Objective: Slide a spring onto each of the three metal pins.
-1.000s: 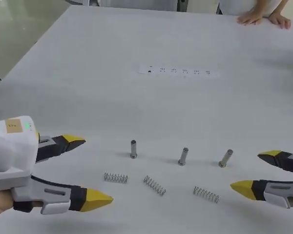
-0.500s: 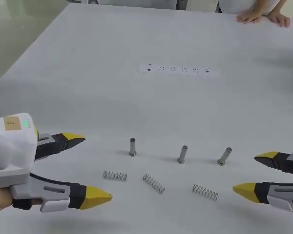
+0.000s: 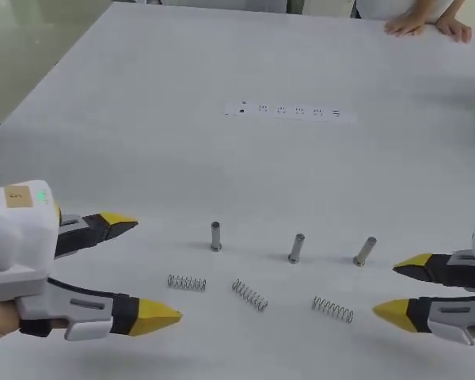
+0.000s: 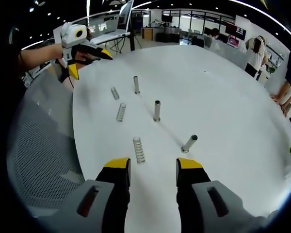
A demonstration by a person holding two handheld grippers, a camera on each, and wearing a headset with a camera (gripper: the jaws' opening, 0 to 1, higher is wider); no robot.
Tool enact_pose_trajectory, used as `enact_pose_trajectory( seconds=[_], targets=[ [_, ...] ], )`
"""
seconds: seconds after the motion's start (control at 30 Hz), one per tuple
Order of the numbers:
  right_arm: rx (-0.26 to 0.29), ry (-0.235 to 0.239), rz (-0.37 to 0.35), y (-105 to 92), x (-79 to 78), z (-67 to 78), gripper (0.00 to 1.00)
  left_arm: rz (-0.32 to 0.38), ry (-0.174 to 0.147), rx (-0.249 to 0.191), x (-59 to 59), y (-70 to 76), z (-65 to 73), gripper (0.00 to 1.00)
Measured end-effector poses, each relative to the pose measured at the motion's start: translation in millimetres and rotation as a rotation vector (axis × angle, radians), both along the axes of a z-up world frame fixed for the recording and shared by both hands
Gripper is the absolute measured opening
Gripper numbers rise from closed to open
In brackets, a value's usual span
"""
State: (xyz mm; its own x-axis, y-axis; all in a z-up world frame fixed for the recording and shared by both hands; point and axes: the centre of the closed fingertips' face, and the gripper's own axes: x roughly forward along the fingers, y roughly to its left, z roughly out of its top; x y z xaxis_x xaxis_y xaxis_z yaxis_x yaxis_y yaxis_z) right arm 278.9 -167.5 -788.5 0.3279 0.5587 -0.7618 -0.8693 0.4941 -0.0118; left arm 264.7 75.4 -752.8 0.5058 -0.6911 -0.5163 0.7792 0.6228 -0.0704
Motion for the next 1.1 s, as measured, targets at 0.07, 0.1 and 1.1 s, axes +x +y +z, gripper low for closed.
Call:
enact_pose_trajectory(
  seconds=[0.07, 0.1, 1.1],
  targets=[
    [-0.01, 0.008, 0.025, 4.4, -1.8, -2.6, 0.35, -0.002, 0.0, -0.003, -0.2, -1.1, 0.3, 0.8],
    [-0.014, 0.009, 0.034, 5.7, -2.1, -4.0, 0.35, -0.003, -0.001, -0.003, -0.2, -1.2, 0.4, 0.8],
    [-0.115, 0.09, 0.2, 41.6, -11.2, -40.5, 0.24, 0.005, 0.0, 0.001, -4.3, 5.2, -2.0, 0.79]
  ],
)
